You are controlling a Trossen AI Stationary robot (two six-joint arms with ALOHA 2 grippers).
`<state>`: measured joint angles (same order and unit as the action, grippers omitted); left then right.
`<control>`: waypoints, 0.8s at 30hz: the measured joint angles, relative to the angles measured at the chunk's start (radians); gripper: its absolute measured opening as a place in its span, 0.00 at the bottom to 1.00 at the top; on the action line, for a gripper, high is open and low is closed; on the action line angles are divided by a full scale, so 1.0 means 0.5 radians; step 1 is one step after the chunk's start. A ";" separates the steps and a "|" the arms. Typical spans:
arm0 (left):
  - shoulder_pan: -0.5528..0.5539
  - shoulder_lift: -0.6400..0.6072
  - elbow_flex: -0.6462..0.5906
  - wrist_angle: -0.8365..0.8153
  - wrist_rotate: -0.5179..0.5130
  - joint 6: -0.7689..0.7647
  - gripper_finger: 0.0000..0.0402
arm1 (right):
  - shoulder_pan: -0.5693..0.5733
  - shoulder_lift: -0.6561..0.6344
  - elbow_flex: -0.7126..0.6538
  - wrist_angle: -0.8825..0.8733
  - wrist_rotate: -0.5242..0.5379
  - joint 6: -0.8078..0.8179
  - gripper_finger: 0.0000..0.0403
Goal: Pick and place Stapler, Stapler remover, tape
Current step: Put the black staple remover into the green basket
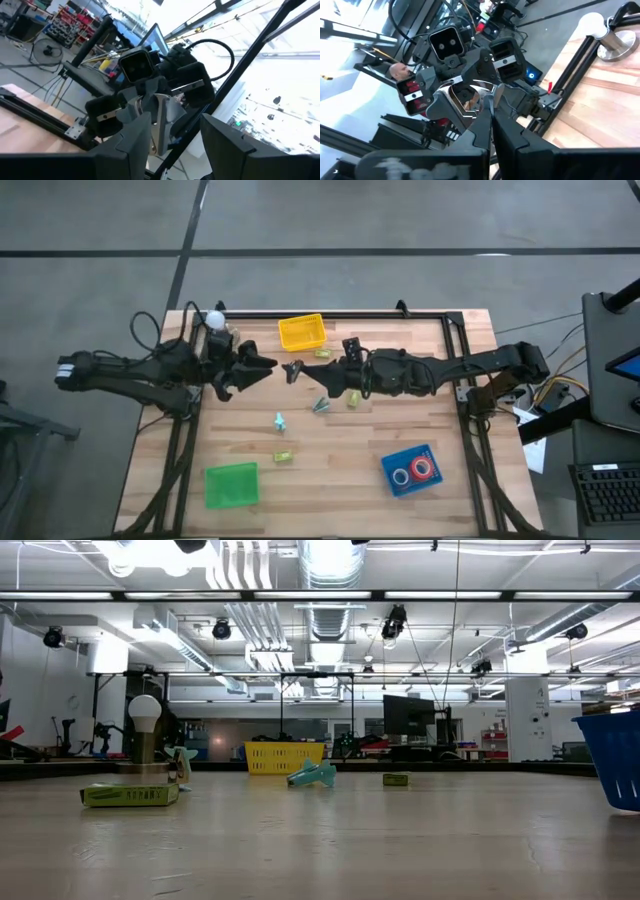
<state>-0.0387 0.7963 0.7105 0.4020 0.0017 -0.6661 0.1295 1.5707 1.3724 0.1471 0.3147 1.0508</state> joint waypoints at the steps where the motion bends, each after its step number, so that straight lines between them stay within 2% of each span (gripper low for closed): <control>1: 0.000 0.015 0.000 0.047 0.000 -0.027 0.43 | 0.000 0.000 0.000 0.000 -0.001 0.002 0.02; 3: 0.001 0.044 0.001 0.138 0.004 -0.060 0.43 | 0.000 0.000 0.000 0.000 -0.007 0.024 0.02; 10: 0.002 0.163 0.111 0.144 0.020 -0.084 0.43 | 0.002 0.001 0.016 -0.002 -0.014 0.008 0.02; 14: 0.004 0.236 0.165 0.135 0.126 -0.112 0.43 | 0.001 0.001 0.017 -0.002 -0.018 0.007 0.02; 18: 0.006 0.256 0.179 0.138 0.145 -0.148 0.43 | 0.003 0.001 0.017 0.004 -0.019 -0.006 0.02; 24: 0.011 0.246 0.175 -0.025 0.158 -0.210 0.43 | 0.001 0.002 0.017 0.012 -0.016 -0.004 0.02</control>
<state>-0.0330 0.9193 0.7979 0.3895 0.0807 -0.7712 0.1298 1.5719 1.3808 0.1529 0.3065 1.0489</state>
